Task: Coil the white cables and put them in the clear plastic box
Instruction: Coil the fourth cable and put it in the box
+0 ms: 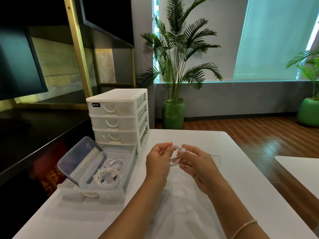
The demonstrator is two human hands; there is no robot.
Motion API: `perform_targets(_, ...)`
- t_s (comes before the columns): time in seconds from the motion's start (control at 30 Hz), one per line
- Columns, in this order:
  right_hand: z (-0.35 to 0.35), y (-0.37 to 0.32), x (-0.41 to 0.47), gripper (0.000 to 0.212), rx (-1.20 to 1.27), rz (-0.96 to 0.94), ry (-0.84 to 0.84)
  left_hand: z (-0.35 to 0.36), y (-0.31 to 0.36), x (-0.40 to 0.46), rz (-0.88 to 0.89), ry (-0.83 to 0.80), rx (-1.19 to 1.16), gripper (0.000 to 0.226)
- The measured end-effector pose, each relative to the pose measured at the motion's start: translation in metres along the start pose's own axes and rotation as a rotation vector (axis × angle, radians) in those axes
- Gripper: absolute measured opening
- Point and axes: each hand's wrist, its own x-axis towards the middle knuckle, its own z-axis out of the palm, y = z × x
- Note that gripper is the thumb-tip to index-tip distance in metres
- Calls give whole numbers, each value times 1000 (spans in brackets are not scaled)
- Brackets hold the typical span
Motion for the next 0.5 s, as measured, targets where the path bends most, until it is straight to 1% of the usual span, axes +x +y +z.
perform_targets(0.07, 3, 2, 0, 47, -11, -11, 26, 1, -2, -1, 34, 4, 20, 11)
perform_targets(0.1, 4, 2, -1, 51, -3, -11, 45, 2, -3, -2, 52, 3, 35, 11)
perform_targets(0.17, 3, 1, -1, 53, 51, -1, 78, 3, -4, -2, 88, 0, 60, 13)
perform_targets(0.23, 1, 0, -1, 53, 133, 7, 74, 4, -3, -4, 105, -7, 71, 14)
perform_targets(0.3, 0, -1, 0, 54, 220, 26, 60, 4, -1, -4, 81, -27, 54, 11)
perform_targets(0.37, -1, -1, 1, 52, 295, 53, 47, 3, 2, -5, 15, -71, 1, 9)
perform_targets(0.43, -3, 0, 4, 53, 371, 75, 11, 2, 4, -5, -57, -114, -49, 14)
perform_targets(0.5, -4, 1, 6, 54, 441, 85, -18, 2, 5, -4, -88, -130, -55, 18)
